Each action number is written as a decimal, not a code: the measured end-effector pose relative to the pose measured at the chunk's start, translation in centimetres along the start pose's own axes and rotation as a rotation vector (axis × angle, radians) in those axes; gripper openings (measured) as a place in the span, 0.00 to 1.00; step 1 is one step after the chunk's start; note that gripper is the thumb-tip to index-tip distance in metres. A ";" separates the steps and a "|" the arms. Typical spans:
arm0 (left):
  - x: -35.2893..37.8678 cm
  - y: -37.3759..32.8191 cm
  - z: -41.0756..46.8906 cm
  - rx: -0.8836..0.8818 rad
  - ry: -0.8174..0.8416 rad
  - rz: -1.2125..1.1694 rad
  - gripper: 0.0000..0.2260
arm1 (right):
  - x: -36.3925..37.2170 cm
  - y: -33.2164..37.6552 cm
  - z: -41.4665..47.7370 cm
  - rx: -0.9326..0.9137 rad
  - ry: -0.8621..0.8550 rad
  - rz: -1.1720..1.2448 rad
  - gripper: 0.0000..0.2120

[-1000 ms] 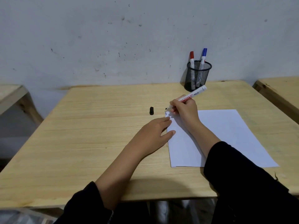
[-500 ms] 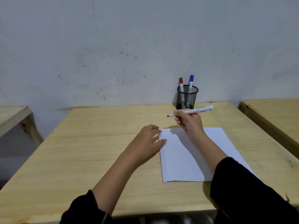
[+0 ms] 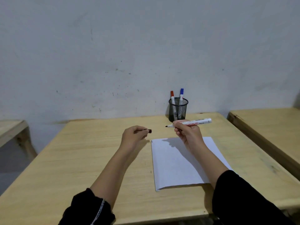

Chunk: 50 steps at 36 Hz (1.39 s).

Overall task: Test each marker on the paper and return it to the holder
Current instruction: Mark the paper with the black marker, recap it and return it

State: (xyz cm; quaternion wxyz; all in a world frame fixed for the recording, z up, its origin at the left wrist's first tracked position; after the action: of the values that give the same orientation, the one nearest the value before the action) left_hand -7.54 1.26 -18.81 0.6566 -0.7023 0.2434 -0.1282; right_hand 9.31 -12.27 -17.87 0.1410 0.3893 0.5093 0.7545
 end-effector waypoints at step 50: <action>4.3 -6.0 0.7 0.091 0.220 -0.521 0.07 | -0.2 3.4 1.7 -0.026 0.022 0.255 0.04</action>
State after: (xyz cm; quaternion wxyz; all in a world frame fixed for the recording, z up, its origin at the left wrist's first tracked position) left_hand -2.44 -0.20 -13.60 0.6020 -0.6928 0.1186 -0.3788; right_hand 11.35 -12.79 -14.66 0.0435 0.4406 0.4475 0.7770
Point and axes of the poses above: each hand's wrist, its own z-axis towards the middle knuckle, its own x-axis out of the palm, y = z × x, the point moved 10 cm from there along z, towards the middle knuckle, and after that the axes turned 9 degrees about -x, right-handed, at the moved point
